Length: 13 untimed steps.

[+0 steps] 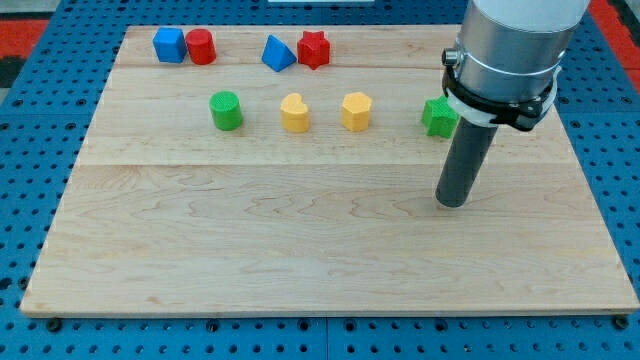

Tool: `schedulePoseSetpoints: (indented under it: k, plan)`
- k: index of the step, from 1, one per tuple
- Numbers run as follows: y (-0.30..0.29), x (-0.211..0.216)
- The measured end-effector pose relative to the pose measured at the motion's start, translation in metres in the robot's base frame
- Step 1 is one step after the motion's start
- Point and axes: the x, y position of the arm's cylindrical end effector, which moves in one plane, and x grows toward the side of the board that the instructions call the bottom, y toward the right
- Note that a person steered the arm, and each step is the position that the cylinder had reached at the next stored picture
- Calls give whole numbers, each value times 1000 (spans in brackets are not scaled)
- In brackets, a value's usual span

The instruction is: Slide the blue triangle along with the yellow heart towards the bottom center

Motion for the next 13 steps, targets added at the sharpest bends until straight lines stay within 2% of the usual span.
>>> schedulePoseSetpoints:
  k: [6, 7, 8, 10, 12, 13]
  plan:
    - [-2, -1]
    - [38, -3]
    - [66, -26]
    - [80, -89]
    - [60, -135]
    - [11, -178]
